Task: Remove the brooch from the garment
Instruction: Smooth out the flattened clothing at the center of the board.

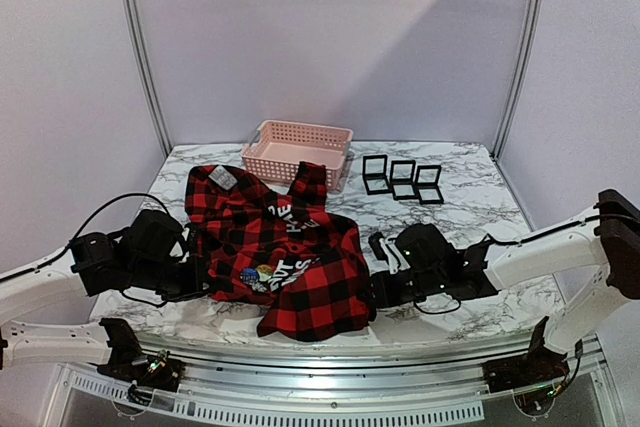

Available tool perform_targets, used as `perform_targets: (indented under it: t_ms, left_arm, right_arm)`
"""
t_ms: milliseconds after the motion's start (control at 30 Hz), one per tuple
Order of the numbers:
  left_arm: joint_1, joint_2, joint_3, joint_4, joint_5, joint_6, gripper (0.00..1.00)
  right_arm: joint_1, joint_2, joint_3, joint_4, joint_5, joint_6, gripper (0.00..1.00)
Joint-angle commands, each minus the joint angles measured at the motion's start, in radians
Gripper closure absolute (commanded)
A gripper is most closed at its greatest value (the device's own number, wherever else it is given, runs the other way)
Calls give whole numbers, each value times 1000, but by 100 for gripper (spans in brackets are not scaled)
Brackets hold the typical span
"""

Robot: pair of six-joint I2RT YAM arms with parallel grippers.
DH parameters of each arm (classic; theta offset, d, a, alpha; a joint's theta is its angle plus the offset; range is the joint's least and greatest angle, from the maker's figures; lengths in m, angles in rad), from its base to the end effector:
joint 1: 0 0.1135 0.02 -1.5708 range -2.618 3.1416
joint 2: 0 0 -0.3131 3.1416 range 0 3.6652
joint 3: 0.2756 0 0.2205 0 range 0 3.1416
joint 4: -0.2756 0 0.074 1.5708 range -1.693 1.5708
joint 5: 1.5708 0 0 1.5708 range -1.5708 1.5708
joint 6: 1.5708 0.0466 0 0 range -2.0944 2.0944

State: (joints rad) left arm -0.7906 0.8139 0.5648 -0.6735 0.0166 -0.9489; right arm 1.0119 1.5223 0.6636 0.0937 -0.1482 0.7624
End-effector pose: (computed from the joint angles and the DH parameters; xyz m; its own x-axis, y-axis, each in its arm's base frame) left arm 0.0686 -0.0704 0.2508 -0.9100 -0.2357 -0.3410 -0.0376 0.8661 -0.4984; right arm 0.1403 0.2372 0.2217 -0.8837 -0.1248 -0.4511 -0.3936 0.7195 0.5722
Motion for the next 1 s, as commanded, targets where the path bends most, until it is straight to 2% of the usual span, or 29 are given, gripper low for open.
perform_targets:
  t_ms: [0, 67, 233, 433, 700, 833, 967]
  left_arm:
    - [20, 9, 17, 7, 16, 21, 100]
    - [24, 7, 23, -4, 21, 23, 100]
    - [39, 5, 65, -89, 30, 50, 100]
    - [59, 26, 164, -239, 36, 112, 100]
    - [72, 60, 303, -453, 20, 173, 100]
    - [79, 89, 393, -564, 8, 212, 100]
    - [80, 108, 407, -641, 25, 241, 100]
  right_arm:
    - [7, 18, 55, -65, 108, 26, 92]
    - [7, 3, 67, -120, 173, 46, 100]
    - [-16, -61, 133, -368, 323, 7, 100]
    - [-126, -151, 183, -591, 392, -74, 100]
    - [-203, -164, 242, -728, 475, -165, 100]
    - [-239, -128, 269, -802, 554, -147, 100]
    - [-259, -119, 278, -797, 566, -147, 100]
